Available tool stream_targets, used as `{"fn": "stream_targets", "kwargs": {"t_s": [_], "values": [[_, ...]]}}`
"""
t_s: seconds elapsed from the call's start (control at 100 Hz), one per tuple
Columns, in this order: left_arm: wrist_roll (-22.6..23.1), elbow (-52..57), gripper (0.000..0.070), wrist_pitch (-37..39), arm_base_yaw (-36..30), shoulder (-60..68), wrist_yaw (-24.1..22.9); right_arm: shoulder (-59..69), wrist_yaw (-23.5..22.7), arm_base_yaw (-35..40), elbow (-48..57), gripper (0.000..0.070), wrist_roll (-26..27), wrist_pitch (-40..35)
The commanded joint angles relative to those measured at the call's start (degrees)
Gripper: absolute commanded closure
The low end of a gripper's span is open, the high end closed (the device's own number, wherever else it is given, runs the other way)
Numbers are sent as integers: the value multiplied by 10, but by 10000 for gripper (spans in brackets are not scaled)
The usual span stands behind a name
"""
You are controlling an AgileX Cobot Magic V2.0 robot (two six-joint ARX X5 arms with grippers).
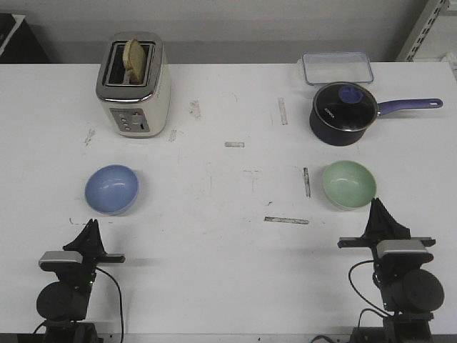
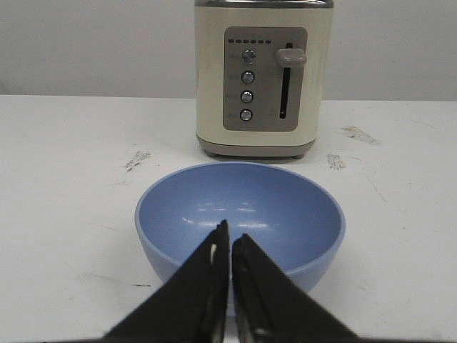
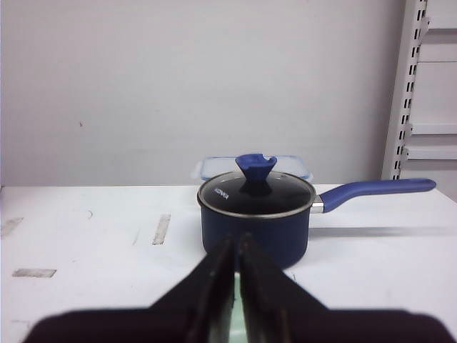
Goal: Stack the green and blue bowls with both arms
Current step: 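Reach the right gripper forward and grasp the pale green bowl rim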
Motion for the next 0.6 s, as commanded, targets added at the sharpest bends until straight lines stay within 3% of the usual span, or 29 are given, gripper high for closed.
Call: {"fn": "stream_targets", "kwargs": {"t_s": [0.0, 0.3, 0.59], "values": [[2, -12, 698, 6, 1, -1, -2, 46, 0, 0, 32, 696, -4, -5], [2, -12, 698, 6, 1, -1, -2, 249, -16, 1, 167, 696, -5, -30], [2, -12, 698, 6, 1, -1, -2, 405, -20, 0, 318, 696, 33, -196]]}}
